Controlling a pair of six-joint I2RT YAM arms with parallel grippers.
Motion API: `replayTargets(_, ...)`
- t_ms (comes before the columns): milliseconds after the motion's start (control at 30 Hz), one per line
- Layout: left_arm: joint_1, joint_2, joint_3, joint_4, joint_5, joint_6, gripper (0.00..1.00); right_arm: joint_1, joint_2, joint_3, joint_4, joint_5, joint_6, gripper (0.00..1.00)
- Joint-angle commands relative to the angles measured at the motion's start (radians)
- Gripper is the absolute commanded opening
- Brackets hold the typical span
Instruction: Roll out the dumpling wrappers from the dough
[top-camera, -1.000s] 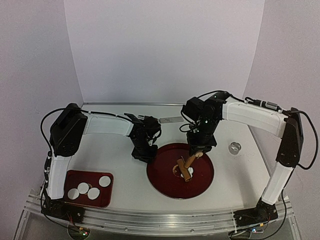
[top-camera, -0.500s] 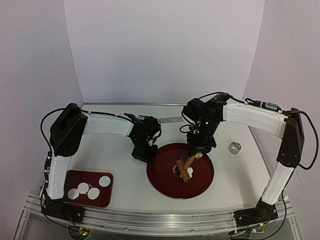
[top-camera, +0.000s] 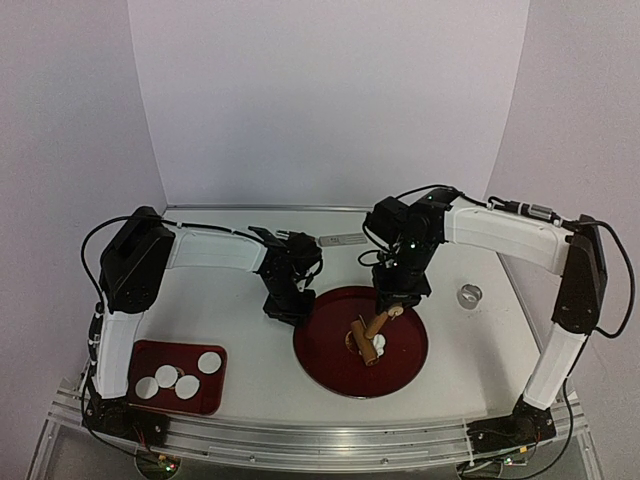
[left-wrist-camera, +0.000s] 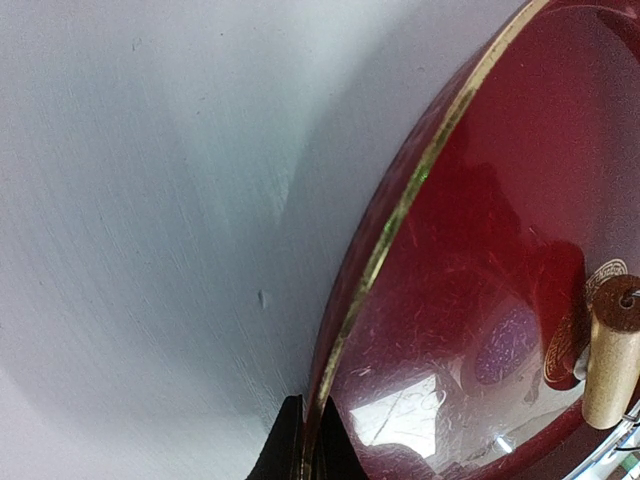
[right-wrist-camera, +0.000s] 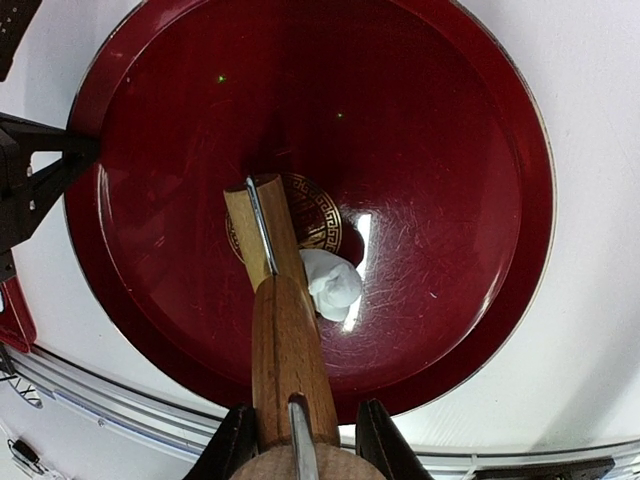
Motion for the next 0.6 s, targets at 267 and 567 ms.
replayTargets(267,-0.006,-0.003,-0.017,-0.066,-0.092,0.027,0.0,-0.018,0.135,-0.114,-0.052,0.206,-0.016,0.0)
replayTargets(567,-0.006,0.0,-0.002,-0.066,-0.094,0.025,0.0,-0.017,0.107,-0.093,0.037,0.098,-0.084,0.0)
